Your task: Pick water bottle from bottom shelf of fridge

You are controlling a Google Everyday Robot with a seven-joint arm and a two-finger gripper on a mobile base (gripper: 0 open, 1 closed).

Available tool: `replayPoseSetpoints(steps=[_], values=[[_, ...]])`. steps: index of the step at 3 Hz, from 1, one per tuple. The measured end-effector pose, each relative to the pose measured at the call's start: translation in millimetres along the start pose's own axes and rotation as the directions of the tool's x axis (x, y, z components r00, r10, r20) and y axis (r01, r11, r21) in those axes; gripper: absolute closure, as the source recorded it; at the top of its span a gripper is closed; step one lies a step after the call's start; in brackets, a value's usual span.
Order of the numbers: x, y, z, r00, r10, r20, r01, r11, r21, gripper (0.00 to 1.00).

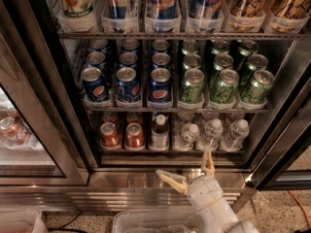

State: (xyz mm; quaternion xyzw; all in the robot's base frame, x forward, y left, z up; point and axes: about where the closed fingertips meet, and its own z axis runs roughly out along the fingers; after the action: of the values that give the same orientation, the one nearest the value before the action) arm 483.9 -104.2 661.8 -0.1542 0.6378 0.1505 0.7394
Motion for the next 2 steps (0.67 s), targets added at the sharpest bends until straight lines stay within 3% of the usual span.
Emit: replayPoseSetpoints(steps=[2], values=[[27,-16,8,0.999,-0.011,0.042,0.009,0.9985,0.055,0.0]])
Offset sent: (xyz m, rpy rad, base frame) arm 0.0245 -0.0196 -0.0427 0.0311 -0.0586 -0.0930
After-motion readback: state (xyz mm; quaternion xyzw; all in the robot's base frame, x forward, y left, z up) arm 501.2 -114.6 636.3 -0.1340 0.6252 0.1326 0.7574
